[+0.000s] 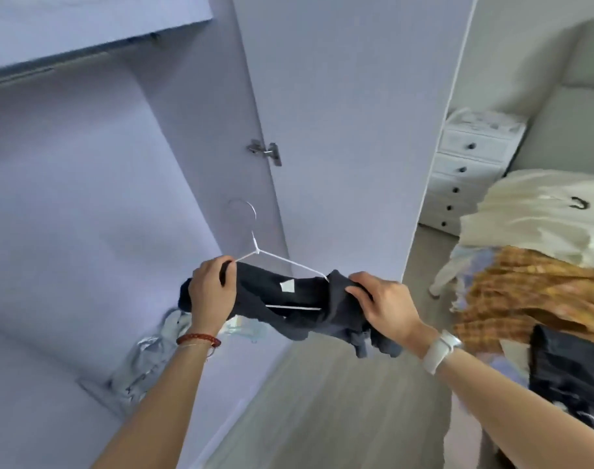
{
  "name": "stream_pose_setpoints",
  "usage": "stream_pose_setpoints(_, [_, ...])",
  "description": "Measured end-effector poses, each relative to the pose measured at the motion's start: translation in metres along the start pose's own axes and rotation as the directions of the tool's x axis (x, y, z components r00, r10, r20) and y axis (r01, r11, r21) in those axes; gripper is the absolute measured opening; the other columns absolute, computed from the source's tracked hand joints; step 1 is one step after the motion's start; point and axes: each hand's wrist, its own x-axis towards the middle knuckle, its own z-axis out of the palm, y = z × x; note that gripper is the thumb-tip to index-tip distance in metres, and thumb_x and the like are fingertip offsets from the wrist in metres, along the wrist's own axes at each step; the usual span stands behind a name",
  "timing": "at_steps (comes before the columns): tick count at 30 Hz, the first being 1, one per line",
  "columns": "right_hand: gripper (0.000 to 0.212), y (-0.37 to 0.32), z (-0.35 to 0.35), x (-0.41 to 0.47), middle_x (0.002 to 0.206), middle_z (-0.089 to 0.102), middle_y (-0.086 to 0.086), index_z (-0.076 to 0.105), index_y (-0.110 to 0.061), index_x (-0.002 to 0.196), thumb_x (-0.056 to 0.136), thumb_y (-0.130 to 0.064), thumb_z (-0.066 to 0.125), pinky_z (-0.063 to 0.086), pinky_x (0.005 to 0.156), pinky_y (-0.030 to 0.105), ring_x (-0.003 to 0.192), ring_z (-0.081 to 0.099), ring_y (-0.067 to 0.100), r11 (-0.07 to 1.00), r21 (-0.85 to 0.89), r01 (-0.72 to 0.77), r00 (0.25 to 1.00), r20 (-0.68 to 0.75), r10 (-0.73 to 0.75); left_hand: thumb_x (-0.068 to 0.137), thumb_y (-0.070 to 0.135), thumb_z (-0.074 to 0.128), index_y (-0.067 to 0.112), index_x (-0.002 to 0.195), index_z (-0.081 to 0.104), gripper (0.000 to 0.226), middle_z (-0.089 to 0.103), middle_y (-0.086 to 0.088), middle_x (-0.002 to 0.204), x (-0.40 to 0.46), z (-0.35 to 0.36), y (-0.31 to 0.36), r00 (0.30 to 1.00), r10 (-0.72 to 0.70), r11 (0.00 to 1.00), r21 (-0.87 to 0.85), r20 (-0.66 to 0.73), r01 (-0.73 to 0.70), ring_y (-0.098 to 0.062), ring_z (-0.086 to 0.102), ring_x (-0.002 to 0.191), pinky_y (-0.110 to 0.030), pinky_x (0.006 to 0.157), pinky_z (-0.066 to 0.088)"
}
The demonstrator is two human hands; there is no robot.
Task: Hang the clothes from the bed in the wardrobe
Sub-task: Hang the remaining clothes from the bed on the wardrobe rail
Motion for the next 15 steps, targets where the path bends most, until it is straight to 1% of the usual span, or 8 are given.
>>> stream_pose_setpoints(2, [0.016, -0.020, 0.019, 0.036, 0.077, 0.070, -0.001, 0.064, -0.014, 0.096, 0.092, -0.023, 0.052, 0.044, 0.061, 0.029, 0.069, 0.065, 0.026, 0.998, 0.015, 0.056, 0.998, -0.003, -0.056, 0.092, 0.013, 0.051, 0.006, 0.110, 0.064, 0.023, 0.061, -0.013, 0.114, 0.018, -0.025, -0.016, 0.998, -0.031, 0.999, -0.018, -0.062, 0.029, -0.030, 0.049, 0.110, -0.040, 0.096, 0.040])
stream_pose_setpoints(3, [0.017, -0.030, 0.028, 0.053, 0.075, 0.069, -0.001, 0.064, -0.015, 0.096, 0.092, -0.025, 0.051, 0.043, 0.060, 0.029, 0.068, 0.064, 0.026, 0.997, 0.021, 0.072, 0.997, -0.017, -0.072, 0.092, 0.014, 0.052, 0.007, 0.113, 0.062, 0.024, 0.060, -0.012, 0.116, 0.025, -0.036, -0.022, 0.994, -0.044, 0.999, -0.013, -0.096, 0.043, -0.029, 0.048, 0.112, -0.040, 0.097, 0.040])
stream_pose_setpoints(5, [0.016, -0.047, 0.042, 0.085, 0.074, 0.070, 0.000, 0.065, -0.016, 0.096, 0.092, -0.025, 0.053, 0.041, 0.061, 0.027, 0.068, 0.064, 0.027, 0.997, 0.042, 0.069, 0.997, -0.046, -0.067, 0.091, 0.017, 0.054, 0.008, 0.116, 0.060, 0.027, 0.056, -0.012, 0.121, 0.039, -0.057, -0.030, 0.985, -0.065, 0.997, 0.022, -0.160, 0.070, -0.029, 0.045, 0.115, -0.042, 0.098, 0.040])
stream_pose_setpoints(7, [0.016, -0.062, 0.056, 0.118, 0.075, 0.070, 0.003, 0.067, -0.014, 0.096, 0.090, -0.024, 0.056, 0.044, 0.063, 0.029, 0.071, 0.064, 0.030, 0.995, 0.084, 0.047, 0.996, -0.086, -0.040, 0.090, 0.018, 0.055, 0.009, 0.118, 0.058, 0.029, 0.052, -0.012, 0.125, 0.054, -0.075, -0.033, 0.973, -0.052, 0.996, 0.060, -0.226, 0.067, -0.029, 0.043, 0.119, -0.043, 0.099, 0.036])
stream_pose_setpoints(9, [0.017, -0.075, 0.066, 0.154, 0.078, 0.071, 0.006, 0.067, -0.014, 0.097, 0.090, -0.025, 0.055, 0.045, 0.064, 0.031, 0.074, 0.064, 0.033, 0.990, 0.141, 0.028, 0.993, -0.116, -0.012, 0.089, 0.014, 0.056, 0.009, 0.118, 0.058, 0.030, 0.050, -0.014, 0.128, 0.075, -0.093, -0.026, 0.953, 0.015, 0.990, 0.137, -0.301, 0.028, -0.031, 0.042, 0.121, -0.046, 0.099, 0.034])
stream_pose_setpoints(11, [0.020, -0.087, 0.076, 0.192, 0.083, 0.071, 0.009, 0.066, -0.014, 0.100, 0.092, -0.026, 0.052, 0.044, 0.065, 0.031, 0.079, 0.063, 0.035, 0.981, 0.193, 0.027, 0.992, -0.125, -0.003, 0.086, 0.009, 0.058, 0.006, 0.116, 0.059, 0.030, 0.051, -0.017, 0.127, 0.099, -0.109, -0.014, 0.916, 0.128, 0.968, 0.250, -0.381, -0.031, -0.036, 0.044, 0.119, -0.049, 0.097, 0.035])
stream_pose_setpoints(13, [0.024, -0.096, 0.087, 0.231, 0.086, 0.070, 0.013, 0.064, -0.011, 0.105, 0.093, -0.026, 0.049, 0.042, 0.065, 0.031, 0.082, 0.063, 0.036, 0.974, 0.223, 0.028, 0.993, -0.117, -0.001, 0.083, 0.007, 0.058, 0.006, 0.112, 0.062, 0.029, 0.054, -0.019, 0.124, 0.126, -0.121, 0.002, 0.852, 0.276, 0.919, 0.381, -0.445, -0.099, -0.039, 0.048, 0.117, -0.050, 0.095, 0.037])
stream_pose_setpoints(15, [0.027, -0.105, 0.098, 0.271, 0.087, 0.069, 0.017, 0.061, -0.008, 0.110, 0.095, -0.026, 0.046, 0.043, 0.067, 0.033, 0.083, 0.062, 0.038, 0.971, 0.237, 0.016, 0.994, -0.109, 0.011, 0.082, 0.011, 0.054, 0.008, 0.113, 0.062, 0.033, 0.054, -0.019, 0.126, 0.154, -0.127, 0.017, 0.792, 0.404, 0.852, 0.502, -0.457, -0.145, -0.039, 0.047, 0.121, -0.052, 0.098, 0.035])
